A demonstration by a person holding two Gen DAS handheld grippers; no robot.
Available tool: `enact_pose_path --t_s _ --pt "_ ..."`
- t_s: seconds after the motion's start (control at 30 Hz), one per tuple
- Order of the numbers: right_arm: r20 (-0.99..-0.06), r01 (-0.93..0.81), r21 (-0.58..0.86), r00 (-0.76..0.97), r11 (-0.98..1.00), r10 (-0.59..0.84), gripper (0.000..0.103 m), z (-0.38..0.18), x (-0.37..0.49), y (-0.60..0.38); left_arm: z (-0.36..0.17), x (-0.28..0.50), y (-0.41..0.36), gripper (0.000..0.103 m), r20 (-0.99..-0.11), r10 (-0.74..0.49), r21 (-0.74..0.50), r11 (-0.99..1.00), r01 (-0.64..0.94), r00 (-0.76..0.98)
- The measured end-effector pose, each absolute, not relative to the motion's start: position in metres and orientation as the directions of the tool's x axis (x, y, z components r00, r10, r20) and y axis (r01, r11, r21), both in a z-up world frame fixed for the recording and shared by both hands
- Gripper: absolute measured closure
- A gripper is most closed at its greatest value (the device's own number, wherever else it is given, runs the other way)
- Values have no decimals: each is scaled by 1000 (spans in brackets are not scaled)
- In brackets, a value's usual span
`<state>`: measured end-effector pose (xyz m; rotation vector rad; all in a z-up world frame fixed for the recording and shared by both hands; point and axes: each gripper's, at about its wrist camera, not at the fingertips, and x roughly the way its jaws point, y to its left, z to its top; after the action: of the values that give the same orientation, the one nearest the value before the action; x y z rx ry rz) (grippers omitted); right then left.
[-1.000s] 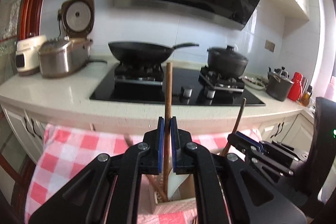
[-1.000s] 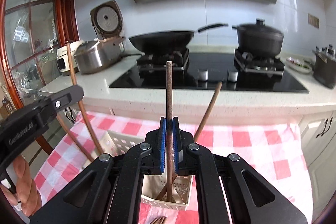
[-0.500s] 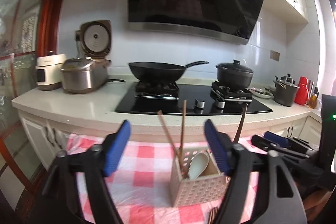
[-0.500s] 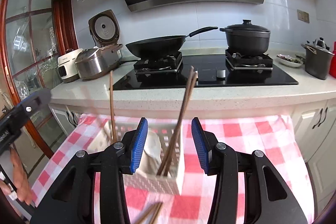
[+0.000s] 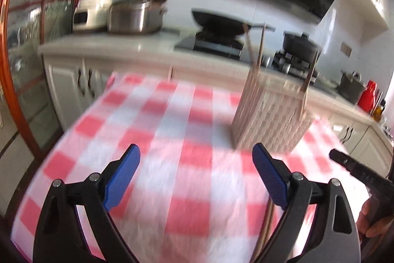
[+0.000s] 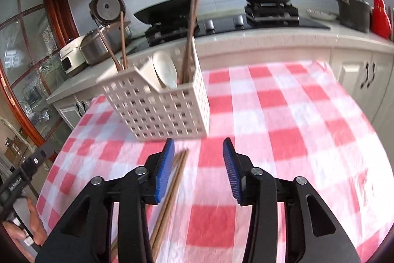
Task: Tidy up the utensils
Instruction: 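Move both tools back toward the remaining chopsticks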
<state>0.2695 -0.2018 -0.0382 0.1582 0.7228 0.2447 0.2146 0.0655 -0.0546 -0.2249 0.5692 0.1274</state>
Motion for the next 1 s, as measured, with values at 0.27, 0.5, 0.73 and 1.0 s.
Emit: enact_pose_path --t_s 0.27,0.5,0.73,1.0 --pt "-709 -175 222 647 959 283 84 -81 257 -181 -96 207 61 14 -614 65 -122 977 -176 786" --pt "-738 -199 208 611 958 287 86 -94 259 -160 -102 207 68 14 -611 90 -111 974 -198 786" --pt "-758 -191 189 595 963 267 89 -102 263 -145 -101 206 72 14 -604 69 -140 972 -191 794" --pt "-773 -159 164 593 973 227 91 -104 269 -143 -97 203 64 14 -581 72 -111 980 -166 811"
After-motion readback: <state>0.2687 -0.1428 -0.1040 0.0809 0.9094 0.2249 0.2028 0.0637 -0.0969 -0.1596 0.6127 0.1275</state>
